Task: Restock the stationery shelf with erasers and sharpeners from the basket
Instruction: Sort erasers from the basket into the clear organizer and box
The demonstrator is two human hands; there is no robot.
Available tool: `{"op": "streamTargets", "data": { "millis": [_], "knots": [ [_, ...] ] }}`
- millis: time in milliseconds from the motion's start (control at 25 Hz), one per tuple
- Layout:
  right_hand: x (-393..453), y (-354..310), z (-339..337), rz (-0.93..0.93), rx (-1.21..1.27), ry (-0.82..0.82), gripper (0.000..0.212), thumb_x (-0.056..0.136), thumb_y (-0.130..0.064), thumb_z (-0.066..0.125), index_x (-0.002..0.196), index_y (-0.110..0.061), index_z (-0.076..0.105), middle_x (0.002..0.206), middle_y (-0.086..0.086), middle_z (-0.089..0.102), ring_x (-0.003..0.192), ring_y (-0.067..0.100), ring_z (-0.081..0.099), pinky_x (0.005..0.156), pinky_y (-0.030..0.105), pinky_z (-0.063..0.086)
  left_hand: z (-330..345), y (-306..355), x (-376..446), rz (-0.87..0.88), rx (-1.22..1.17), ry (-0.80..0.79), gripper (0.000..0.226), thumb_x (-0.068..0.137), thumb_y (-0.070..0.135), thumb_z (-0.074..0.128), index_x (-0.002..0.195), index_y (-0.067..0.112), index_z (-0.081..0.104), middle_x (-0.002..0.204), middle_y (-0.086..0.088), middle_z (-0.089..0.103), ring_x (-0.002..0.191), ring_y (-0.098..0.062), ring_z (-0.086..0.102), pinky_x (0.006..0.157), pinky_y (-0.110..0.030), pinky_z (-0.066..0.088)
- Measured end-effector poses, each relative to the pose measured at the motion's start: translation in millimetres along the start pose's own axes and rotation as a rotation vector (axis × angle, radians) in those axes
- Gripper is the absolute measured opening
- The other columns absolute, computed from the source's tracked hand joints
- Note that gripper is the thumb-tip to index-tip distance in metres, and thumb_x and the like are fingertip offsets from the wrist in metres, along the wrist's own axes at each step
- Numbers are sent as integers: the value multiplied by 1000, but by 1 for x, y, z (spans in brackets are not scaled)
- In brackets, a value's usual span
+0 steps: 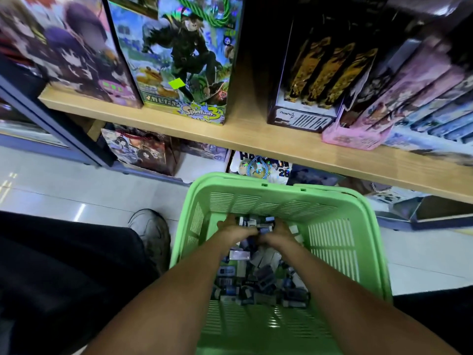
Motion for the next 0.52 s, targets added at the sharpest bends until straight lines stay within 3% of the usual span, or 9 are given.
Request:
{"op": "streamTargets", "data": {
  "millis": [80,160,240,320,400,520],
  "knots": [
    [-14,-11,-6,-31,21,-39,59,63,-11,88,113,-19,57,113,9,67,99,25,65,74,32,55,2,1,2,6,-89,2,109,58,55,82,152,26,35,154,-15,29,133,-34,46,108,-40,45],
    [-15,-11,-4,-58,57,-117,45,63,-6,85,100,-20,64,103,8,74,96,26,69,85,43,59,2,2,4,10,-139,20,106,48,52,81,144,24,46,148,-15,40,126,-33,52,103,-39,49],
    [-17,-13,1,-70,97,-171,43,64,2,79,100,-19,67,99,10,75,93,29,71,87,49,58,2,0,4,34,-131,79,79,57,36,84,130,21,58,133,-12,56,111,-28,62,94,-35,55],
    [-20,-15,3,-97,106,-185,44,66,6,76,104,-15,66,99,10,74,91,28,69,78,42,57,1,-4,2,56,-155,127,55,63,24,84,113,23,61,112,-8,67,99,-26,67,85,-37,59],
    [-22,-18,6,-112,124,-223,49,60,2,78,106,-9,67,94,11,74,84,26,68,70,37,55,0,-11,0,68,-249,113,50,62,21,82,105,26,56,103,-7,68,97,-28,67,81,-41,59],
    [-23,-18,12,-123,156,-269,49,54,-5,81,100,-14,66,83,6,73,72,23,67,62,32,50,3,-14,-8,41,-453,8,49,76,13,77,115,30,52,109,-6,68,92,-23,64,70,-35,53]
  ]
}}
Point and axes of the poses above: each hand's wrist, its own x-axis towards the middle knuckle, its own z-axis out of the palm, y = z × x, the point moved 3 cm from there along x, towards the middle knuckle
